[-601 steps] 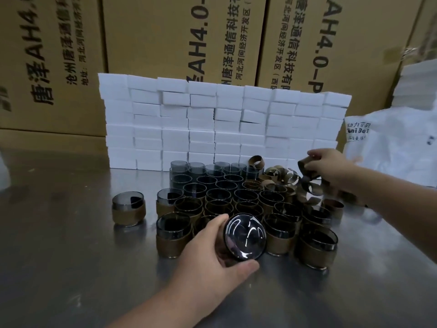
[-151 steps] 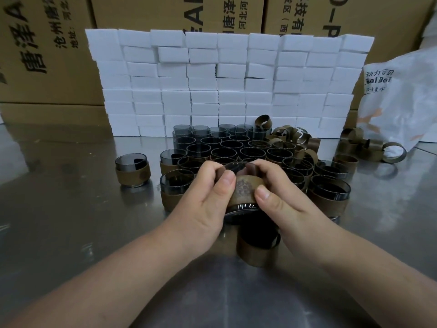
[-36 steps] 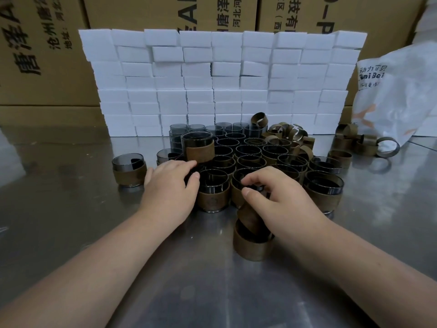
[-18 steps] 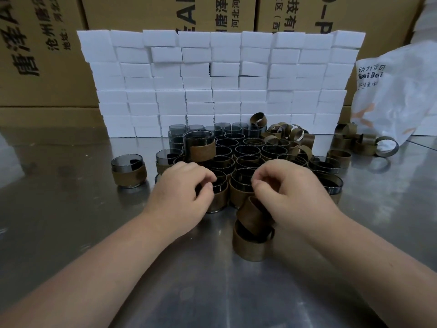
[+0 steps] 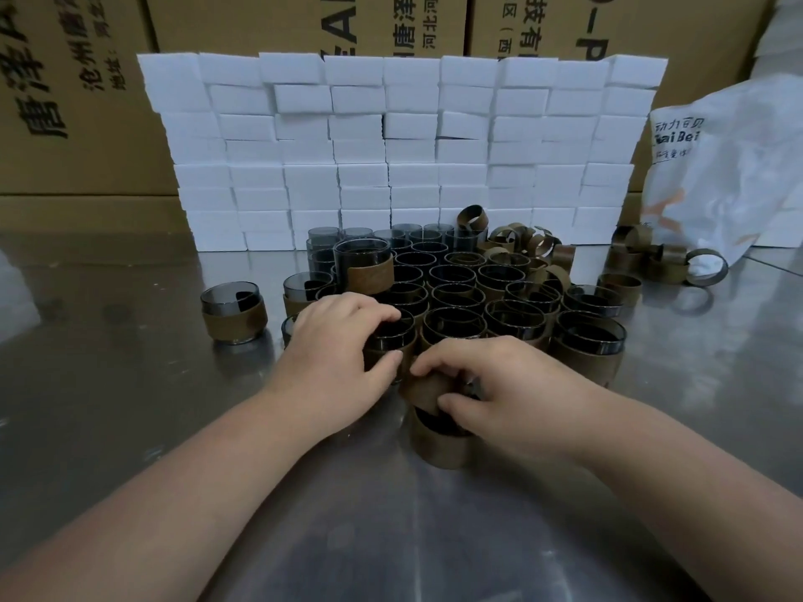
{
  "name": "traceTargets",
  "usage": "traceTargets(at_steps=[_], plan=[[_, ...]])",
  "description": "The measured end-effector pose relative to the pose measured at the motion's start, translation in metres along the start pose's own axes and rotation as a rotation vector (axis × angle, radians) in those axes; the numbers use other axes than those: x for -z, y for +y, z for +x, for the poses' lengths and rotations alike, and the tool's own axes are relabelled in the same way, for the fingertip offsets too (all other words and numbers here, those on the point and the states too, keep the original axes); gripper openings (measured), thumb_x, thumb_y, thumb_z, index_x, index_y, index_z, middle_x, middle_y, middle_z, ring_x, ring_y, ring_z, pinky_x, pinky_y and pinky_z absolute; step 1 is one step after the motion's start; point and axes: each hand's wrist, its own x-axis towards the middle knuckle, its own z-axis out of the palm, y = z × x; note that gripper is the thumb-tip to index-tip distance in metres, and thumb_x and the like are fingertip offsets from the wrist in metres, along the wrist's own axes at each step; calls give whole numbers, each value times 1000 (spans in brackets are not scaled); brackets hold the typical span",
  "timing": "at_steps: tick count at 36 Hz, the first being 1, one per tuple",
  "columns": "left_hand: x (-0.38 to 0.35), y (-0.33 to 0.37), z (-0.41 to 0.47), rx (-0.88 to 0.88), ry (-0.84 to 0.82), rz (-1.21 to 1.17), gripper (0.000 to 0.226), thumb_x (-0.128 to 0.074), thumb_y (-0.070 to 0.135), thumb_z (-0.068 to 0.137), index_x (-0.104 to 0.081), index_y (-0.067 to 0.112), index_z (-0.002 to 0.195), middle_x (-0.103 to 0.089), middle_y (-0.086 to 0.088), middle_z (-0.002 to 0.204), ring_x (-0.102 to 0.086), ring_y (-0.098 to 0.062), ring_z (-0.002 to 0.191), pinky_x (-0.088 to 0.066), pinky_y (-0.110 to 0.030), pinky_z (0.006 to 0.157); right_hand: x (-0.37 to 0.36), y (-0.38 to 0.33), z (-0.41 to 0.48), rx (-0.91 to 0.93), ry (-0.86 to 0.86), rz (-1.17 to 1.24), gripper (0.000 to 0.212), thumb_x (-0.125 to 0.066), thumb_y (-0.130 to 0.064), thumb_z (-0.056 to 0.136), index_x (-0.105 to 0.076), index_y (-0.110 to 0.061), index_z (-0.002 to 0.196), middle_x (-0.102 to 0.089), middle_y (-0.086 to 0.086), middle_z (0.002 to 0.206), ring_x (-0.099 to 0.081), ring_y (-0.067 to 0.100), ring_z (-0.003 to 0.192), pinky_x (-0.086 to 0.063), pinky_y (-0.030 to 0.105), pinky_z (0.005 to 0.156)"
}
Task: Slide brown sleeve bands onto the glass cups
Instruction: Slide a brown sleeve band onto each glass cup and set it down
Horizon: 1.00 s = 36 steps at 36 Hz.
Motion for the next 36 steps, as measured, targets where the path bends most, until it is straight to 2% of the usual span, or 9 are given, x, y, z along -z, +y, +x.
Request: traceTargets(at_steps=[3, 6, 8, 13, 20, 26, 29, 34, 36], plan=[[5, 5, -2, -82, 9, -71, 34, -59, 26, 75, -65, 15, 106, -60, 4, 102, -51, -15, 104, -35, -30, 94, -3, 3, 1, -21, 62, 92, 32, -59, -17, 85, -59, -37, 110, -51, -30, 66, -51, -15, 64, -44, 12, 70], [10, 12, -5, -159, -7, -158, 34, -50, 33, 73, -63, 15, 99, -53, 14, 91, -43, -2, 90, -31, -8, 84, -3, 2, 1, -36, 161, 220, 35, -56, -7, 84, -61, -38, 100, -56, -36, 72, -53, -13, 67, -41, 8, 64], [11, 14, -6, -171, -38, -213, 36, -47, 39, 71, -60, 18, 97, -46, 23, 88, -40, 1, 85, -30, -4, 80, -3, 0, 2, -87, 219, 451, 40, -52, 2, 84, -59, -37, 88, -62, -22, 80, -56, -4, 72, -48, 16, 67], [11, 17, -10, -74, -103, -325, 53, -57, 47, 68, -30, 48, 113, -41, 30, 105, -38, 10, 111, -27, 2, 86, -2, -5, 4, -202, 300, 1074, 34, -49, 11, 83, -61, -20, 92, -60, 2, 83, -59, 1, 61, -48, 16, 53], [6, 20, -12, -72, -201, -295, 74, -53, 60, 65, -6, 60, 121, -24, 44, 114, -30, 17, 112, -21, 0, 90, 4, 0, 8, -173, 412, 1317, 41, -46, 18, 81, -56, -16, 101, -65, -2, 75, -63, 7, 65, -53, 17, 62], [2, 20, -12, -55, -134, -288, 76, -51, 62, 72, -11, 50, 135, -27, 39, 115, -22, 21, 110, -17, 6, 89, -3, -4, 6, -148, 332, 1234, 30, -44, -3, 93, -50, -27, 108, -62, -3, 82, -63, 3, 70, -49, 15, 65], [3, 20, -11, -56, -93, -265, 77, -55, 59, 73, -20, 39, 138, -30, 40, 111, -25, 19, 106, -22, 4, 89, -11, -5, 6, -166, 309, 1059, 27, -42, -13, 96, -47, -31, 115, -65, 1, 90, -62, 9, 84, -49, 25, 82], [4, 19, -8, -16, -43, -261, 68, -58, 58, 71, -35, 36, 131, -40, 26, 106, -34, 12, 99, -27, -5, 83, 2, 4, 3, -155, 500, 574, 20, -41, -31, 97, -61, -31, 100, -65, -13, 91, -59, -5, 85, -45, 10, 75], [4, 18, -8, 29, -41, -257, 74, -55, 58, 67, -37, 31, 133, -40, 23, 108, -34, 12, 98, -27, -2, 80, 12, 14, 5, -223, 641, 341, 21, -44, -32, 94, -64, -29, 100, -60, -20, 91, -56, -1, 91, -43, 20, 81]])
